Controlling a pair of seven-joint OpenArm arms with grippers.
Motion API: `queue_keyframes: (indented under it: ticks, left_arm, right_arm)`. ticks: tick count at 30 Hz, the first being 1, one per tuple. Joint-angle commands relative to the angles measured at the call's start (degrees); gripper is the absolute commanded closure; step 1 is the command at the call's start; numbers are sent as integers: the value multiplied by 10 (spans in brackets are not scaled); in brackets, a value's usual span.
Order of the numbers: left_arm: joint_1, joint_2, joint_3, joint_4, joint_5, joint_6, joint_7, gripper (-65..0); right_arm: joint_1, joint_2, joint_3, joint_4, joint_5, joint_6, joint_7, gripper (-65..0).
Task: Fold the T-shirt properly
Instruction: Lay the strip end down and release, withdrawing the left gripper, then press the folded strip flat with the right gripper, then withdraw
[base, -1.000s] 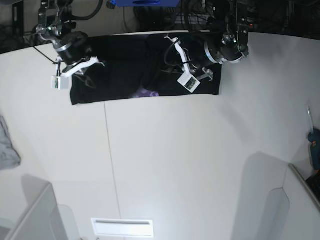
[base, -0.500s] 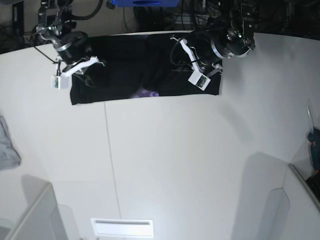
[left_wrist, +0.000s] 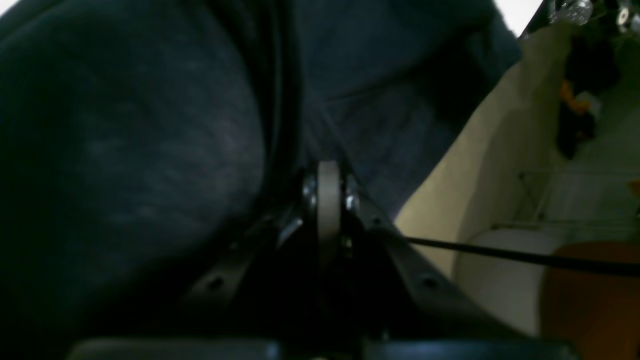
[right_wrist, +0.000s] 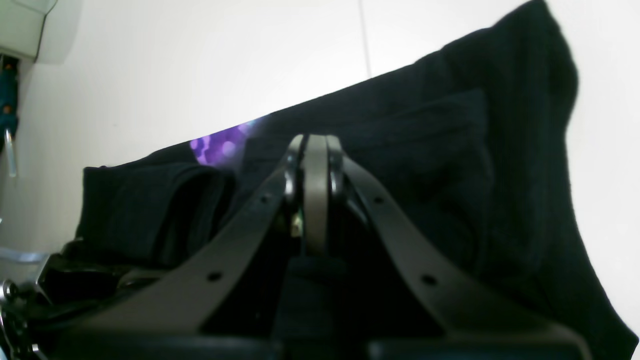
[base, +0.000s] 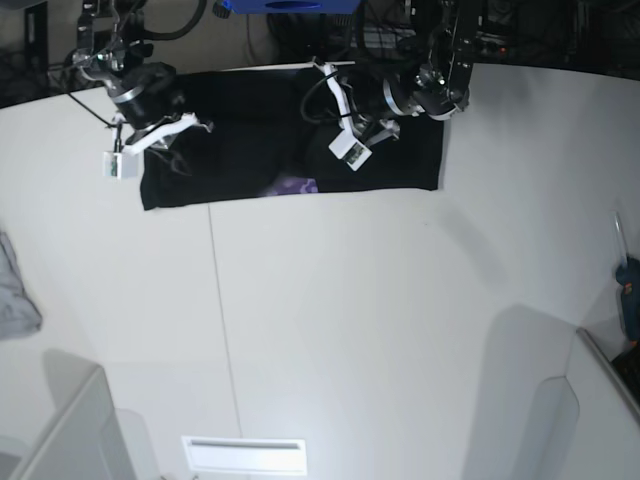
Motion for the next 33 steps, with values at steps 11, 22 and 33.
queue_keyframes:
  ticks: [11, 22, 33]
  left_arm:
    - [-108, -43, 165, 13, -14, -4, -11, 0]
    - [-23, -76, -209, 102, -15, -52, -12, 0]
    - [28, -139, -614, 0, -9, -70, -12, 0]
  right_arm:
    - [-1, 2, 13, 12, 7, 5, 13, 0]
    - [39, 6, -49, 39, 6, 6, -80, 0]
    - [155, 3, -179, 36, 1, 4, -237, -402]
